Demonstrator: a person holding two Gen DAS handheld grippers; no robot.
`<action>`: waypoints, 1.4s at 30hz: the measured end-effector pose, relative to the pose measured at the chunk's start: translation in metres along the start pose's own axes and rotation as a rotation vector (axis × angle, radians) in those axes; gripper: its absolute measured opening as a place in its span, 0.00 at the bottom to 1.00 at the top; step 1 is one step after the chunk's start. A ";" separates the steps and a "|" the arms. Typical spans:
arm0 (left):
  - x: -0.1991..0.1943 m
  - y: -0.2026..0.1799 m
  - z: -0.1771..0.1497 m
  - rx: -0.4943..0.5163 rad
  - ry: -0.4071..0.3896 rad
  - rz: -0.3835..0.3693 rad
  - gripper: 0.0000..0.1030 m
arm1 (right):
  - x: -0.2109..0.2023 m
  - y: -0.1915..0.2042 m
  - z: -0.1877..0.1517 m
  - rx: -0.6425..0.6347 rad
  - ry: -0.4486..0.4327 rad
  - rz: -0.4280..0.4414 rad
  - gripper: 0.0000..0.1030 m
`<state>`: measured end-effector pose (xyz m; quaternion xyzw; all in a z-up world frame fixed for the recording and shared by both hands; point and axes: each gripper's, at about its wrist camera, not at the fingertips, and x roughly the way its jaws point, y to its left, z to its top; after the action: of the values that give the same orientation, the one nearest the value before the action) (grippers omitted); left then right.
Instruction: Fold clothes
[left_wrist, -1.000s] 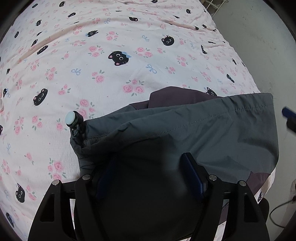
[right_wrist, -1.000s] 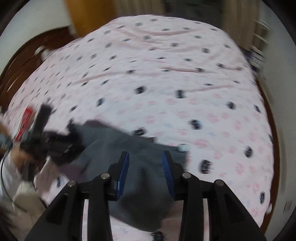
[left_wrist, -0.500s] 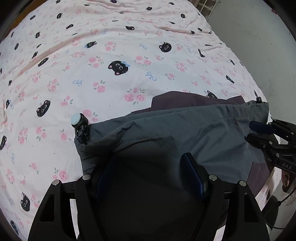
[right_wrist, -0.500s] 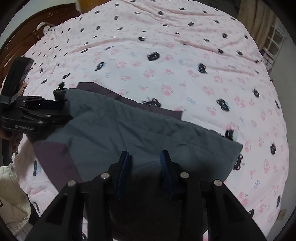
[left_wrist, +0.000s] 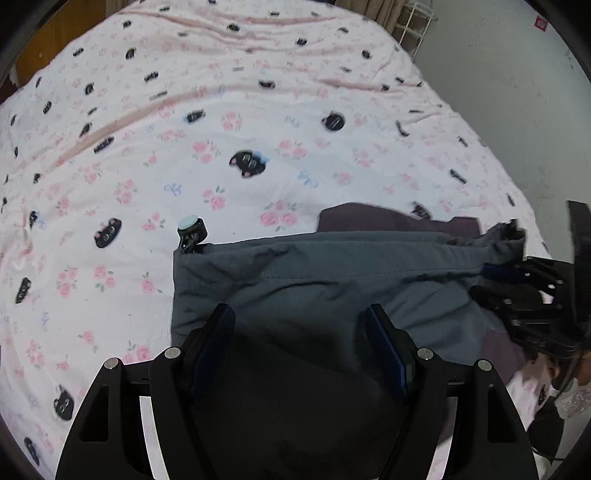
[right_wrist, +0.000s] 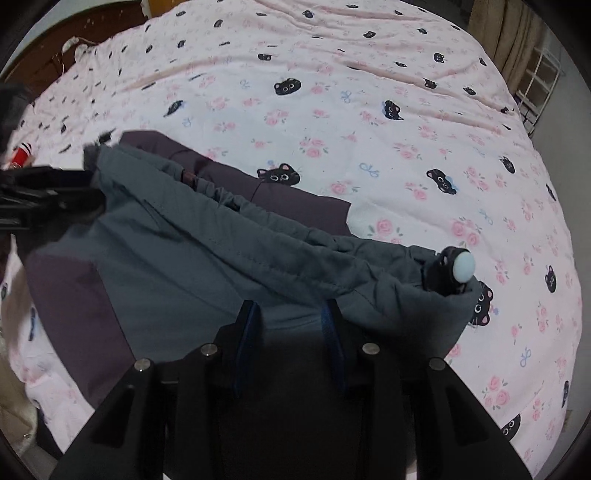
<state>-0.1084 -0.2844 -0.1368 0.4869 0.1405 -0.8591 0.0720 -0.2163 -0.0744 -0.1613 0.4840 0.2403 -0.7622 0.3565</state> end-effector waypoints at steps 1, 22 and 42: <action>-0.008 -0.007 -0.003 0.016 -0.024 -0.006 0.67 | 0.001 0.000 0.000 0.003 0.004 -0.003 0.36; 0.013 -0.051 -0.048 0.156 -0.038 0.097 0.75 | -0.033 0.021 0.004 0.056 -0.067 -0.076 0.47; 0.020 -0.045 -0.048 0.146 -0.039 0.086 0.80 | -0.048 0.066 -0.035 0.077 -0.196 -0.025 0.67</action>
<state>-0.0916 -0.2265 -0.1697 0.4797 0.0549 -0.8724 0.0759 -0.1320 -0.0767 -0.1336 0.4172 0.1809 -0.8190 0.3499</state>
